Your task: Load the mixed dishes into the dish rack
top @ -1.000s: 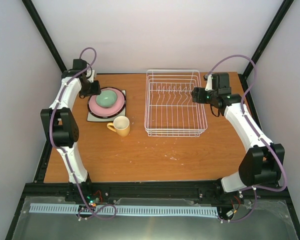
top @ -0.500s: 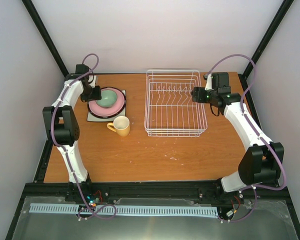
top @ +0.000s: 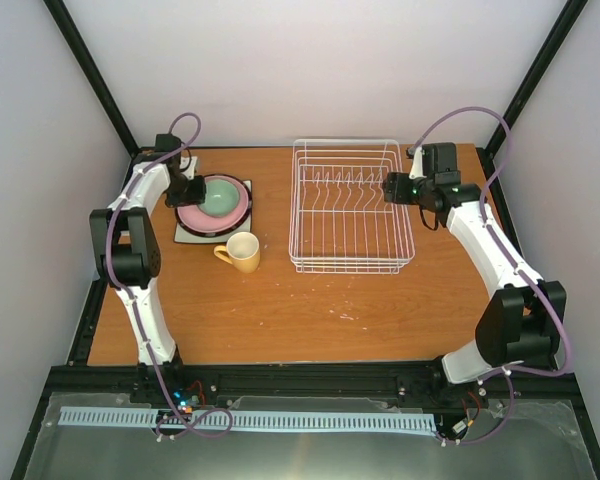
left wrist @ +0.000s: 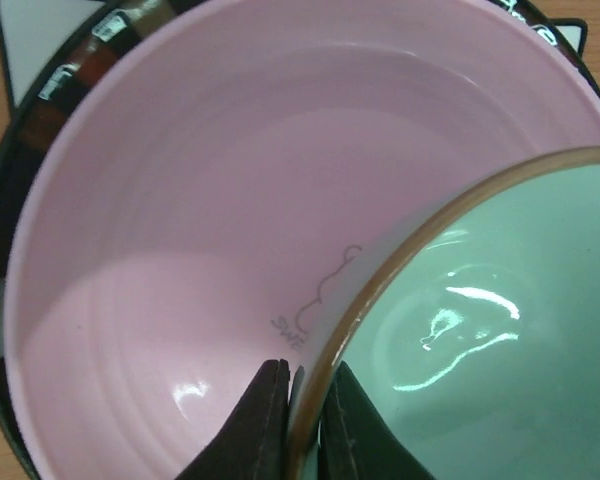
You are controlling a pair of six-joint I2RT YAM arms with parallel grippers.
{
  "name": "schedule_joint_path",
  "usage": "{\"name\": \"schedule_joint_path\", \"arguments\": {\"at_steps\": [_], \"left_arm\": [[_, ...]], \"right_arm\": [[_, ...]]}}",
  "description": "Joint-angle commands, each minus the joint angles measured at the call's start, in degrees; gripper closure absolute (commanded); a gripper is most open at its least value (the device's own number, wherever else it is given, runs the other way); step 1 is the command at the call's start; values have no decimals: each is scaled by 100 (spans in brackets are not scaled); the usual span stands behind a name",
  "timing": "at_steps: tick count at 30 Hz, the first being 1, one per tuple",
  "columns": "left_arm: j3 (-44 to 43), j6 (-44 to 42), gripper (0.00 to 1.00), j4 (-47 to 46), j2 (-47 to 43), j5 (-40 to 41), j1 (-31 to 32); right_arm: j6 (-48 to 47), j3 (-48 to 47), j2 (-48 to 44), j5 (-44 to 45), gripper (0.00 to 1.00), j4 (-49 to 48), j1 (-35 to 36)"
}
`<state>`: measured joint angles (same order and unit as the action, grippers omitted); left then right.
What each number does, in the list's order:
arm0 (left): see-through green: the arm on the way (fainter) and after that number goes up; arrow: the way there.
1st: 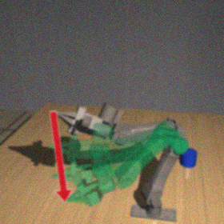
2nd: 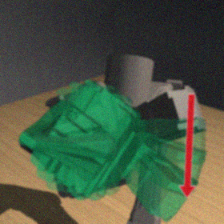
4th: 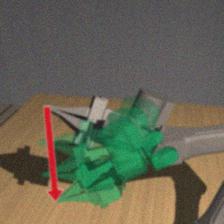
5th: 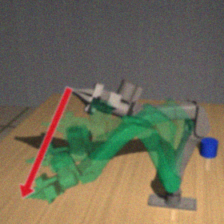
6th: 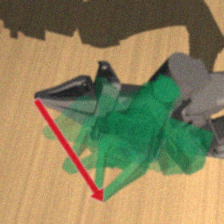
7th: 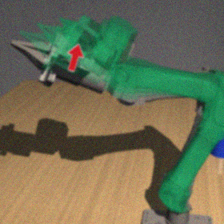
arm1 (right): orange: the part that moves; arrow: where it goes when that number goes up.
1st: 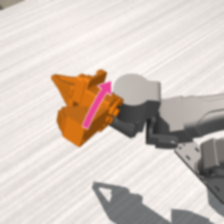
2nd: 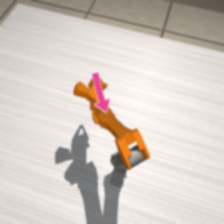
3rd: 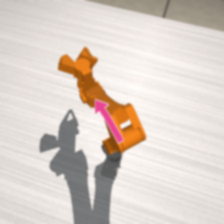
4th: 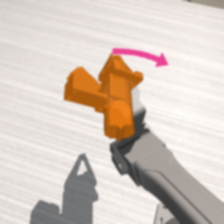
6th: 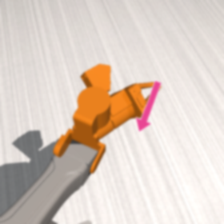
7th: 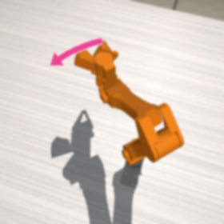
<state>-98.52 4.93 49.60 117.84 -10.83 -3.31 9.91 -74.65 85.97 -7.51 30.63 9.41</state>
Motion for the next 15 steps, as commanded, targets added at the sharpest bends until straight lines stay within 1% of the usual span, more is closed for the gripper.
{"name": "schedule_joint_path", "arguments": {"at_steps": [1,5,7,9,10,12,13,15], "left_arm": [[-137,-90,100,183,65,-163,6],[-306,-63,99,209,-261,-578,6],[-513,-10,99,149,-469,-1154,6],[-652,100,99,-96,-686,-1999,6],[-635,225,99,-332,-805,-2545,6],[-406,650,99,-1088,-1067,-3637,13],[-236,929,99,-1595,-1182,-4089,32],[34,1532,99,-2503,-1351,-4713,113]], "right_arm": [[22,-189,83,-4,23,24,26],[23,-294,167,-95,23,-35,26],[18,-421,250,-245,26,-100,26],[122,-594,349,-543,32,-172,-5],[242,-662,407,-882,31,-254,-73],[682,-702,541,-2193,24,-641,-314],[1045,-674,623,-2838,21,-1032,-480],[1929,-521,826,-4007,20,-1899,-761]]}}
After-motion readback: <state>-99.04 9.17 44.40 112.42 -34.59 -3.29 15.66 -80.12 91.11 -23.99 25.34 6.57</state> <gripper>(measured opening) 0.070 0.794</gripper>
